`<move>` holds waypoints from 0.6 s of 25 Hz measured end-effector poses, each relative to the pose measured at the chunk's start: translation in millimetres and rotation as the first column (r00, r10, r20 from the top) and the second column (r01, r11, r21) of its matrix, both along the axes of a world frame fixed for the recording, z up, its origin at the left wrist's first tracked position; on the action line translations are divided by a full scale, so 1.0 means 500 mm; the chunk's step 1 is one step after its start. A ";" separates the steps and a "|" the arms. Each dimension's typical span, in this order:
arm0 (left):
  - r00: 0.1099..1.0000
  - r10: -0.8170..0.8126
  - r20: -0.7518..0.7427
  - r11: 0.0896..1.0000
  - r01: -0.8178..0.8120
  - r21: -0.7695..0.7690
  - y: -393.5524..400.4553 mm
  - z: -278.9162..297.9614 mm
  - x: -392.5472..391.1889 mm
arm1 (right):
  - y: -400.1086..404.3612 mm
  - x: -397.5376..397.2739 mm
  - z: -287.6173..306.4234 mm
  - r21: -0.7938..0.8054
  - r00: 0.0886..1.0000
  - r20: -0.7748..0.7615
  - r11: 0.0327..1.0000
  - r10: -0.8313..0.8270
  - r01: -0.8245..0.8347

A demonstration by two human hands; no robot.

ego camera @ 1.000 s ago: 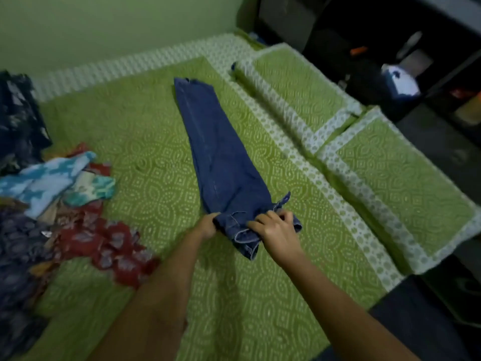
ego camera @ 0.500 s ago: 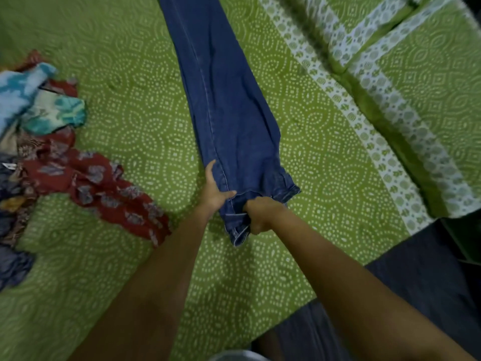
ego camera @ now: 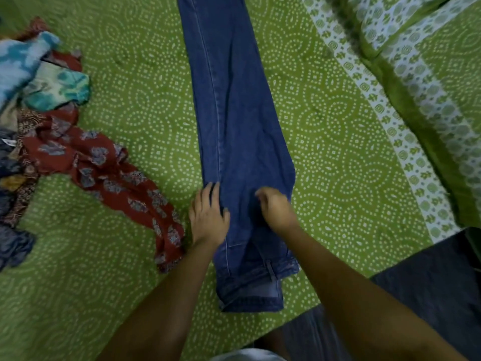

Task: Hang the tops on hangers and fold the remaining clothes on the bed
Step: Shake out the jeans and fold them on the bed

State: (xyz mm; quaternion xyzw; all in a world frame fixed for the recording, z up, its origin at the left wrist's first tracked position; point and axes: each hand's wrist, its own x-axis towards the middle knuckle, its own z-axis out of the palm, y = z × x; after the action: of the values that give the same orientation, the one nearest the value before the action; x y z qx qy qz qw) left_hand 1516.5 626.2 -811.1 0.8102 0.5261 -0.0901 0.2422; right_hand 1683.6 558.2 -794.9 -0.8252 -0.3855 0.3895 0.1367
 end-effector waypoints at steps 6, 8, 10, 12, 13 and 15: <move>0.946 -0.323 -0.017 0.920 0.318 0.229 0.166 -0.136 0.128 | 0.125 0.081 -0.121 0.026 0.861 0.424 0.947 0.281 -0.321; 0.990 -0.102 -0.099 0.964 0.123 0.234 0.192 -0.170 0.096 | 0.093 0.111 -0.170 -0.125 0.802 0.527 0.959 0.281 -0.254; 0.956 0.259 -0.135 0.950 -0.227 0.213 0.202 -0.167 0.075 | 0.088 0.108 -0.179 -0.145 0.784 0.598 0.985 0.166 -0.099; 0.965 0.258 -0.043 0.926 -0.235 0.297 0.206 -0.135 0.094 | 0.134 0.081 -0.155 0.026 0.793 0.608 0.996 0.048 -0.081; 0.997 0.074 0.024 0.928 -0.077 0.365 0.207 -0.128 0.113 | 0.159 0.073 -0.154 0.101 0.782 0.615 0.974 0.099 -0.203; 0.928 -0.372 -0.005 0.831 0.336 0.444 0.246 -0.141 0.145 | 0.199 0.099 -0.158 0.062 0.660 0.671 0.861 0.338 -0.505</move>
State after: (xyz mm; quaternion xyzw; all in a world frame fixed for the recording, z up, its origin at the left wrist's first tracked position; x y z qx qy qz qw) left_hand 1589.1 749.0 -881.7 0.9299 0.3631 0.0202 0.0543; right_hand 1733.0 657.6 -873.9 -0.7707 -0.6347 0.0557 0.0025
